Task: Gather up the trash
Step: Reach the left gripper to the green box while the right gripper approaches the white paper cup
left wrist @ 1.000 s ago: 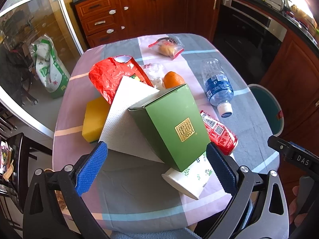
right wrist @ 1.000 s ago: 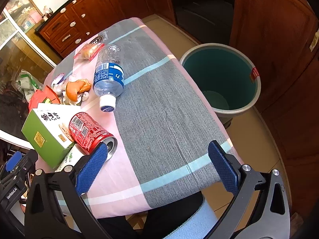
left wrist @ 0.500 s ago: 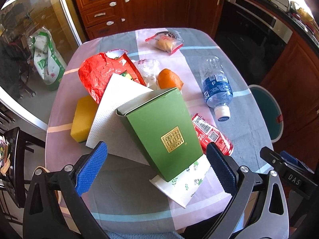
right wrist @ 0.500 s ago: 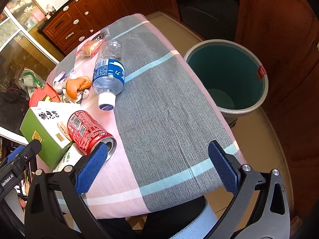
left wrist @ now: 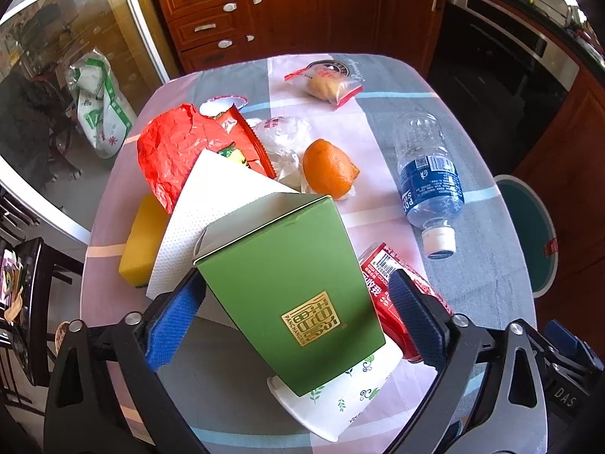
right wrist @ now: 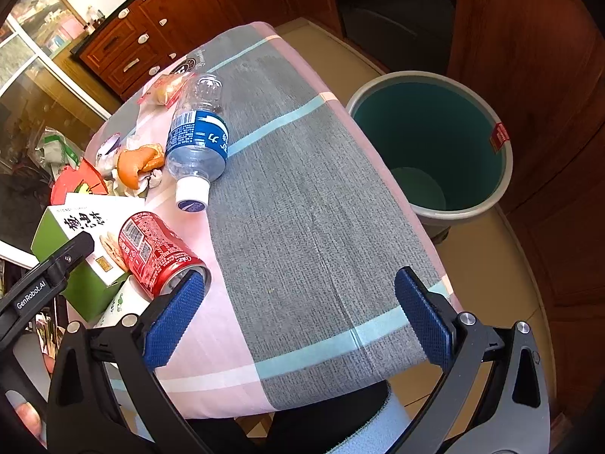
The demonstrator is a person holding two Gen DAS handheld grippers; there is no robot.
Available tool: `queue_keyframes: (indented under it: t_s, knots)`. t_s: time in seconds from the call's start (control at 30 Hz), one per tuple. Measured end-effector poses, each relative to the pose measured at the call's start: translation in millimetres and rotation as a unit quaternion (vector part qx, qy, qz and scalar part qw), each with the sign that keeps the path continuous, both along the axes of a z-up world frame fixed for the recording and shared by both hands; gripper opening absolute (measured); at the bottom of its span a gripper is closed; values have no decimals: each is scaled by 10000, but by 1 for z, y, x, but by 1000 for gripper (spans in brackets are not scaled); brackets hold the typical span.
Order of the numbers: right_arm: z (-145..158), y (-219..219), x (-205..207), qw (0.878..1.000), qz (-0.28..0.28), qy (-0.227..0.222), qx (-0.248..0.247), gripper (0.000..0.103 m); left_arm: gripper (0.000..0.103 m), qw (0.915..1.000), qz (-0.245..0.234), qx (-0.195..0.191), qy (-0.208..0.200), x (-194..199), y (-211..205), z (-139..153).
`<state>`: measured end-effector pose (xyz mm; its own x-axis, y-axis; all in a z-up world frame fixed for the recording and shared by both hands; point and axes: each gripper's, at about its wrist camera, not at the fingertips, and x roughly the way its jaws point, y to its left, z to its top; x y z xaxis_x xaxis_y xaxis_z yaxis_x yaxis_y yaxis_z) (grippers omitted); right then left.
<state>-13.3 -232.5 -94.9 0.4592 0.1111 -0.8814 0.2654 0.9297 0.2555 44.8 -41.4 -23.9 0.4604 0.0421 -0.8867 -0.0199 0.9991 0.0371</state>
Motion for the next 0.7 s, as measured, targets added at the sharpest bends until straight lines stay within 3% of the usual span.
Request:
queue_keyframes:
  t_s: [0.17,0.37,0.57,0.7]
  knots:
    - [-1,12,8,9998,210,17,-16,97,78,9996,-271,-30,-2,-5,12,0]
    - [10,41,19,9973,714,-131,-68,97,77,9967,-772,-186,190,-12,28,-2]
    - [16,74,28,9934,1117,-158,-220,97,79,9977,-603,-215,236,-18,55,-10]
    - [14,92,28,9904,1319,-46,-401,97,82,9963,-461,-621,367,-17,73,-24]
